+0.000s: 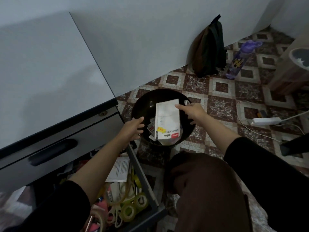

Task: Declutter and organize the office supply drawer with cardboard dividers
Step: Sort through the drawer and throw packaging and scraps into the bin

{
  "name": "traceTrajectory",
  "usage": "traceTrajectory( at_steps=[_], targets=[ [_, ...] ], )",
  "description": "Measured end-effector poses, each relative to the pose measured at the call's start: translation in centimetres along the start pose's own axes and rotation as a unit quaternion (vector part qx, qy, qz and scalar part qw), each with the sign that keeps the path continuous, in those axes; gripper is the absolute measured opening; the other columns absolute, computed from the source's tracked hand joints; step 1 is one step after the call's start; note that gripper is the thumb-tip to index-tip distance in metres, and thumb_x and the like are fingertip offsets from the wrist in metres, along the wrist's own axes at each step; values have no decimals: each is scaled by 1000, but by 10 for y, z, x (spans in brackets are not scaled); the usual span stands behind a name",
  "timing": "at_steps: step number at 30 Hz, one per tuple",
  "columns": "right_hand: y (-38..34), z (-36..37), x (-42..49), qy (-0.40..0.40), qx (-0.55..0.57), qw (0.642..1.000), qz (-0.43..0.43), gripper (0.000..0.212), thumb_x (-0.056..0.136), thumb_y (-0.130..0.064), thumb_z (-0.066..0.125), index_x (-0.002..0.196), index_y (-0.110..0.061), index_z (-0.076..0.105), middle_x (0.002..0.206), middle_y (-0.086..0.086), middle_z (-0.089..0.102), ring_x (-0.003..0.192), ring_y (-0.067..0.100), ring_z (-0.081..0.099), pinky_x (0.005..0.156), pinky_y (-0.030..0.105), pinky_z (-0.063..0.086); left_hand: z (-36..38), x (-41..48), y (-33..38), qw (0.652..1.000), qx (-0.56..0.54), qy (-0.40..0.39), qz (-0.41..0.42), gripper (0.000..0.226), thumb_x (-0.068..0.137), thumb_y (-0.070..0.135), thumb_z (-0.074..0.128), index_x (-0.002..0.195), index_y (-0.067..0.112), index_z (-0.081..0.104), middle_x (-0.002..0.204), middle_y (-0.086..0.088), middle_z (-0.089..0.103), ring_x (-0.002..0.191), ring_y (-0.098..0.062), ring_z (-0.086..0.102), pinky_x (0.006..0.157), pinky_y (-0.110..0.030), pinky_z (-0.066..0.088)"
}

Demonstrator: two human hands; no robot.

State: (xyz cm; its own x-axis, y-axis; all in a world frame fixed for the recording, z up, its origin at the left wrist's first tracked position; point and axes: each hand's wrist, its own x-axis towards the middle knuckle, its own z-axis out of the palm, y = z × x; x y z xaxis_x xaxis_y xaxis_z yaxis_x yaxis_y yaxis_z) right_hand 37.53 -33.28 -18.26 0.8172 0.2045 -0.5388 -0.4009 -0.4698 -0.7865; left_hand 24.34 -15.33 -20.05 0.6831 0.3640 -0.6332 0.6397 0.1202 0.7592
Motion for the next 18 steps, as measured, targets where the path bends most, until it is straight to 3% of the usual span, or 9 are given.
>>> traceTrajectory(
  at_steps=[5, 9, 14, 18],
  targets=[
    [1, 10, -11, -3, -75, 997, -8, 44, 88, -28, 64, 120, 1, 58, 127, 18, 56, 111, 29, 53, 85, 42, 45, -14, -18, -24, 1000, 15, 3, -12, 40, 96, 37, 45, 129, 14, 49, 126, -6, 57, 113, -22, 55, 101, -43, 43],
    [1, 30, -35, -40, -109, 993, -37, 36, 88, -26, 64, 112, 2, 64, 95, 15, 59, 87, 23, 56, 76, 36, 47, -31, -48, -53, 1000, 7, 20, -22, 25, 96, 35, 48, 115, 20, 54, 121, -7, 59, 112, -25, 56, 99, -41, 44],
    [17, 75, -81, -95, -132, 984, -79, 16, 90, -19, 61, 85, -6, 68, 87, 11, 61, 77, 22, 56, 60, 28, 44, -68, -90, -98, 998, 3, 56, -34, 28, 96, 29, 49, 117, 11, 56, 111, -6, 61, 100, -20, 58, 86, -33, 46],
    [39, 124, -108, -126, -164, 970, -128, 24, 90, -16, 59, 67, -23, 58, 86, 6, 61, 75, 15, 57, 61, 22, 43, -107, -125, -146, 993, 7, 118, -31, 15, 97, 17, 47, 101, 10, 59, 102, -12, 64, 83, -20, 61, 66, -26, 43]
  ],
)
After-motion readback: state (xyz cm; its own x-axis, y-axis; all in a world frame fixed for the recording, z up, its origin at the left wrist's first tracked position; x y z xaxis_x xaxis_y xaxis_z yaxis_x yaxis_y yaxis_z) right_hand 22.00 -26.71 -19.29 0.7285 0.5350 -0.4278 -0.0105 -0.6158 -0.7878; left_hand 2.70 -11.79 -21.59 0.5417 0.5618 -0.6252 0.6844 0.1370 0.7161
